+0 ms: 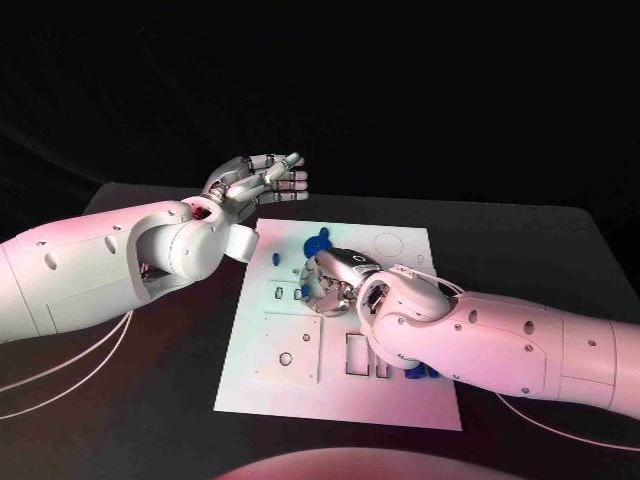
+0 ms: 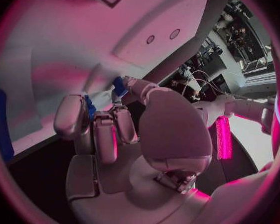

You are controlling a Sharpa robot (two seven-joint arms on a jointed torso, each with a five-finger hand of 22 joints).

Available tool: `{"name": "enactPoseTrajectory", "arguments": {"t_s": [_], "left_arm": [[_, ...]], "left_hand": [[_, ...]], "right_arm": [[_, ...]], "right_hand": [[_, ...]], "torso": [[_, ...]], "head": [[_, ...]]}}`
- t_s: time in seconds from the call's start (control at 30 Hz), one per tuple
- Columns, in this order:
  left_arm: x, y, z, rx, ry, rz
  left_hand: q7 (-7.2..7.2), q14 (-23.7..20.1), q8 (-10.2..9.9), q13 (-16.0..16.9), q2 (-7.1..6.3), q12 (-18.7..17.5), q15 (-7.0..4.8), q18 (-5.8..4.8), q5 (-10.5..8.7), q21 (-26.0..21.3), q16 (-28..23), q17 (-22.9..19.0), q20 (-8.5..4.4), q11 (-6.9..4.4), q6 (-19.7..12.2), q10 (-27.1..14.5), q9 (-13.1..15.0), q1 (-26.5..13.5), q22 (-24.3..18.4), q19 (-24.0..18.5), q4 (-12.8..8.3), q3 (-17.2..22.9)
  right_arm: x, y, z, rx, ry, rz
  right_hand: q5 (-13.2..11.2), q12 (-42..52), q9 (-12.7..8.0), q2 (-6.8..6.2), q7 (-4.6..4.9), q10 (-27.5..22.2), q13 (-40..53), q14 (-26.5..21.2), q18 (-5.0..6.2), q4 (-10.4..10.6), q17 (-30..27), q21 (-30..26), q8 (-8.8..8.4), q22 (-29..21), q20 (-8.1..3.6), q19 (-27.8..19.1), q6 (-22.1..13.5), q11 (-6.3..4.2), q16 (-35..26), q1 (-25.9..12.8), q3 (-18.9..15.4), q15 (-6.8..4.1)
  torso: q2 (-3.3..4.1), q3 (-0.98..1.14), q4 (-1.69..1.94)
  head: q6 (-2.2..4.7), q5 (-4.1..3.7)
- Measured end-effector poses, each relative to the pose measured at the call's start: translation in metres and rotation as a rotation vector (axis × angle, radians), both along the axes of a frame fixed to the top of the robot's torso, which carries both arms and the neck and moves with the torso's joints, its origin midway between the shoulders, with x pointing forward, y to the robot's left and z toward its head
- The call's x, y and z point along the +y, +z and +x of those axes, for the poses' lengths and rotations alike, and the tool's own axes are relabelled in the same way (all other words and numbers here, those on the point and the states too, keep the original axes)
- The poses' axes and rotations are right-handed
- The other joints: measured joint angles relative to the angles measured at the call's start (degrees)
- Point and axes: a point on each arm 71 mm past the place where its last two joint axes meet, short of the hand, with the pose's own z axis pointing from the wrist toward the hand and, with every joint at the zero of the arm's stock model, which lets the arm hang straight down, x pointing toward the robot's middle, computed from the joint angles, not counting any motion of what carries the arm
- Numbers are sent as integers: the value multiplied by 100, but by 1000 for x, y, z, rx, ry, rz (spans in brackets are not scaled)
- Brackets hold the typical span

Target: Assemble the parts on the task board

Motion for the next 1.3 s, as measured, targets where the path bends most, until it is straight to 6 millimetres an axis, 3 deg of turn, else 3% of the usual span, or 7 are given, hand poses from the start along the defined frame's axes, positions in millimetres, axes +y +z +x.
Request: {"name": "enactPoseTrajectory", "arguments": {"t_s": [0.3, 0.6, 0.77, 0.9, 1.13, 1.23, 1.3], "left_arm": [[0, 0, 0, 1, 0, 0], [0, 0, 0, 2, -1, 0], [0, 0, 0, 2, -1, 1], [1, -1, 1, 2, 0, 4], [7, -3, 4, 2, -16, 40], [11, -5, 5, 6, -46, 73], [13, -6, 5, 12, -67, 99]], "left_hand": [[0, 0, 0, 0, 0, 0, 0, 0, 0, 0, 34, 0, 0, 0, 0, 0, -1, 0, 0, 0, 0, 0], [0, 0, 0, 0, 0, 0, 0, 0, 0, 0, 34, 0, 0, 0, 0, 0, -1, 0, -5, 0, 0, 0], [0, -21, 67, 0, 0, 4, 21, 0, 0, 0, 34, 0, 0, 0, 0, 0, 12, 0, -5, 0, 9, 10], [7, -19, 155, 0, 0, 56, 19, 0, -78, 0, 117, 4, -23, 0, 41, 0, 24, 0, -12, 23, -5, 43], [63, 800, 203, 61, 0, 349, -308, 66, -540, 271, 625, 245, -113, -300, 585, 779, 5, 0, 71, 593, 9, 56], [102, 1559, 154, 95, 0, 364, -550, 74, -856, 546, 844, 463, -325, -524, 996, 1379, 7, 0, 175, 1149, 53, 12], [8, 2244, 142, 168, 0, 418, -776, 95, -960, 792, 1127, 748, -543, -714, 1294, 1848, 61, 0, 275, 1645, 69, -80]], "right_arm": [[0, 0, 0, -1, -1, 1], [0, 0, 0, -1, 2, 4], [-1, 1, 0, -4, 1, 10], [-7, 3, -2, -14, -2, 31], [-34, 20, -5, -34, -4, 116], [-55, 36, -1, -26, -5, 164], [-70, 45, 3, -14, -14, 192]], "right_hand": [[-54, -51, -37, -101, 35, -32, 0, 0, 0, 10, 0, -24, -66, -10, 21, -21, -121, 32, 0, -101, -75, 43], [193, -52, -111, -249, 81, -61, -1, -1, 0, 128, 0, -81, -155, -32, 51, -51, -289, 61, 0, -248, -430, 84], [262, -88, -225, -245, 140, -132, -1, -2, 0, 198, 0, -122, -312, -36, 93, -50, -639, 133, 0, -245, -788, 145], [372, -88, -327, -99, 196, -167, -11, -1, 0, 301, 5, -147, -317, -27, 145, -40, -811, 167, 0, -47, -1219, 186], [500, -193, -364, 73, 182, -324, -161, 0, -1, 381, 4, -323, -261, -135, 183, -104, -791, 170, 0, 152, -1359, 186], [546, -221, -364, 114, 175, -369, -219, 0, 0, 390, 4, -388, -176, -185, 173, -154, -705, 164, 0, 193, -1288, 186], [601, -221, -364, 128, 162, -380, -237, -1, 0, 405, 4, -402, -149, -201, 173, -154, -668, 153, 0, 206, -1269, 186]], "torso": [[2, -1, 0], [1, -1, 1], [-1, 0, 1], [-2, 3, 3], [-21, 4, 3], [-34, 5, -1], [-47, 10, -8]], "head": [[-4, 0], [-14, 10], [-14, 13], [-5, 10], [1, 15], [7, 19], [7, 32]]}}
